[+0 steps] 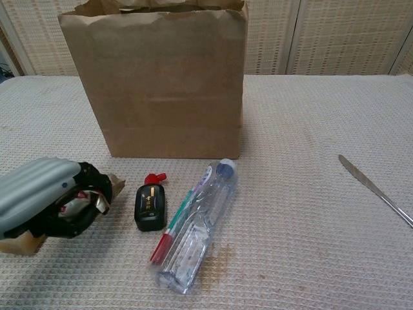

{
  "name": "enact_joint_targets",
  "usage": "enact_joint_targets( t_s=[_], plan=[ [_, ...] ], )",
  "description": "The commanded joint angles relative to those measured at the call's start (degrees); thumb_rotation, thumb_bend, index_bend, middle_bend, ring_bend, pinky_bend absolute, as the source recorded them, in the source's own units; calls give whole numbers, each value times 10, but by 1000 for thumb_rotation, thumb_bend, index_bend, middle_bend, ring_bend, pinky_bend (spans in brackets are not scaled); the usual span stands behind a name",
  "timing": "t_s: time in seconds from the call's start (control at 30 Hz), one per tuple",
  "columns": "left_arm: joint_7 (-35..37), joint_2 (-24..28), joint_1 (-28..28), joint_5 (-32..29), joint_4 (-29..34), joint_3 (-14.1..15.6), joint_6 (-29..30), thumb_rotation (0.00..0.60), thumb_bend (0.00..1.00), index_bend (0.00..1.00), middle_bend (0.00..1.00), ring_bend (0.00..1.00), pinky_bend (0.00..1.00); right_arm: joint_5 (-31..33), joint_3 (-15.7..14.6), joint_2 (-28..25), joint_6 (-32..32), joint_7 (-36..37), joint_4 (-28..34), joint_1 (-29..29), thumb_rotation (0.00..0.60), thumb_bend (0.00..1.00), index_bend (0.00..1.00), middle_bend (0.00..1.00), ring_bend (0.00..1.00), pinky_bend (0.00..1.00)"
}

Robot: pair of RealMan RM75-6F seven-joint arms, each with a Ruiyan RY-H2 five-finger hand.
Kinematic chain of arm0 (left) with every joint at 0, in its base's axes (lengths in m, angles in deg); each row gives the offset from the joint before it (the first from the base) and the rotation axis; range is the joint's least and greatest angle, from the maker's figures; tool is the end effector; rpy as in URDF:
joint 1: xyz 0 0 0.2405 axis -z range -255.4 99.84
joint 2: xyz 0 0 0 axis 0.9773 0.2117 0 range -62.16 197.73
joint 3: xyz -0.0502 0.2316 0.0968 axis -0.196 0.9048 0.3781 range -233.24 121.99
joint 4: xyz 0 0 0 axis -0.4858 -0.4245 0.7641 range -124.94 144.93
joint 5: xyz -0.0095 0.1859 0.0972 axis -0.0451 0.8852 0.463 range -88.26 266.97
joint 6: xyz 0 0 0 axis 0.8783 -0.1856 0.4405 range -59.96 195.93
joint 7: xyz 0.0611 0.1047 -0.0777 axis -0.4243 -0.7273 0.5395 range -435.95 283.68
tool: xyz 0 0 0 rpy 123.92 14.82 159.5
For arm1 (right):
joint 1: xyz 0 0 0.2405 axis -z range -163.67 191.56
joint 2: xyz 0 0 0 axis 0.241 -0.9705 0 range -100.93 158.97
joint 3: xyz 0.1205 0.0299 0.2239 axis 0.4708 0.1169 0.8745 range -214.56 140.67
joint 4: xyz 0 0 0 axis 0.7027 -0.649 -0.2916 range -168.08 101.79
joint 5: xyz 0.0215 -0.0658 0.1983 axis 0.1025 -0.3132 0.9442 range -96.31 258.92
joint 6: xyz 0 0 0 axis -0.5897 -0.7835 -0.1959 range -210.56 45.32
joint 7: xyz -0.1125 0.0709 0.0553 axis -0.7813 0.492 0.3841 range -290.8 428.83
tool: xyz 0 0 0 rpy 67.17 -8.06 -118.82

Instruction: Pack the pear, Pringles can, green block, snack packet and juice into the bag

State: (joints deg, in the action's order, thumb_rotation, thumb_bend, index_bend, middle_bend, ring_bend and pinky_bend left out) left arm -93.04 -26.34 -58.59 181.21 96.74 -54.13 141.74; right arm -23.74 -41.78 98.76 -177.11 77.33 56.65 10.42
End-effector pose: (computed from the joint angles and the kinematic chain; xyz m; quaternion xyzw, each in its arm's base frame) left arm -0.1898 0.2054 -0.0316 -0.7238 -0.3580 -0.4366 0.3967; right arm -0.2706 -0.1383 0.1195 0.6332 -0.3818 0.5055 0.4447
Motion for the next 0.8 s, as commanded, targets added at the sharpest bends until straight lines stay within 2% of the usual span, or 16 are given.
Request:
enact_joint_targets(
  t_s=[0.03,0.23,0.43,0.53,0.67,0.8],
  plan=[
    [27,40,-14,4,60,-6,34,600,695,705,730,720,831,1,0,-1,1,0,1,0,600,15,2,124,20,188],
    [45,89,-20,-3,136,-45,75,600,695,704,730,720,829,1,0,0,2,-1,1,1,600,14,2,124,20,188],
    [68,127,-3,-36,203,-140,110,600,698,703,729,720,824,0,0,0,2,-2,1,1,600,14,2,124,20,188],
    [68,148,21,-58,236,-192,103,600,697,700,729,720,822,0,0,1,4,-4,1,1,600,14,2,124,20,188],
    [46,166,59,-81,256,-236,71,600,698,699,728,720,820,0,-1,1,7,-5,2,1,600,14,2,124,20,188],
    [20,173,105,-134,268,-271,21,600,700,699,728,720,820,-2,-1,2,7,-6,2,0,600,15,2,124,20,188]
  ],
)
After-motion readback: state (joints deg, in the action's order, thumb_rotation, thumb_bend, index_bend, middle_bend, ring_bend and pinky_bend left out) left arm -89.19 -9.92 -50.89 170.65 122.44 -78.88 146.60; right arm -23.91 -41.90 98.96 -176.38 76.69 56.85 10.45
